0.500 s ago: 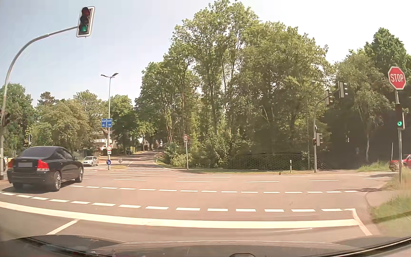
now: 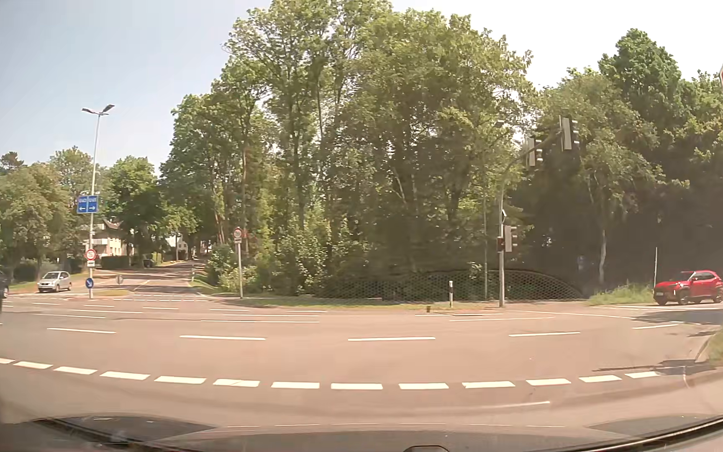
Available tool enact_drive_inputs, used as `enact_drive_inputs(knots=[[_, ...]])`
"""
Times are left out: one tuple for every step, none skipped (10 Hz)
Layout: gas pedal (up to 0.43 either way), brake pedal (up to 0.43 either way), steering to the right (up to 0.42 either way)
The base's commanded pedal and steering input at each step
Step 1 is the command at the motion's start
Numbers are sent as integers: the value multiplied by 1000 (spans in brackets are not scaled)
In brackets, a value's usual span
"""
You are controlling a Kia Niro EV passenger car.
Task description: Follow the waypoints while adhering to traffic rules and regulations
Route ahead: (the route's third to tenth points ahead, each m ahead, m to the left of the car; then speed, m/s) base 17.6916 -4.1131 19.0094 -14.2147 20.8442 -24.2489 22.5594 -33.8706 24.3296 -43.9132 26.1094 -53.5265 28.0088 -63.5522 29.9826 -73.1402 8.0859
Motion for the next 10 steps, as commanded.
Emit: enact_drive_inputs(knots=[[0, 0, 224], [0, 0, 236], [0, 0, 252], [0, 0, 266], [0, 0, 276], [0, 0, 290], [0, 0, 306], [0, 0, 322], [8, 0, 334], [79, 0, 346]])
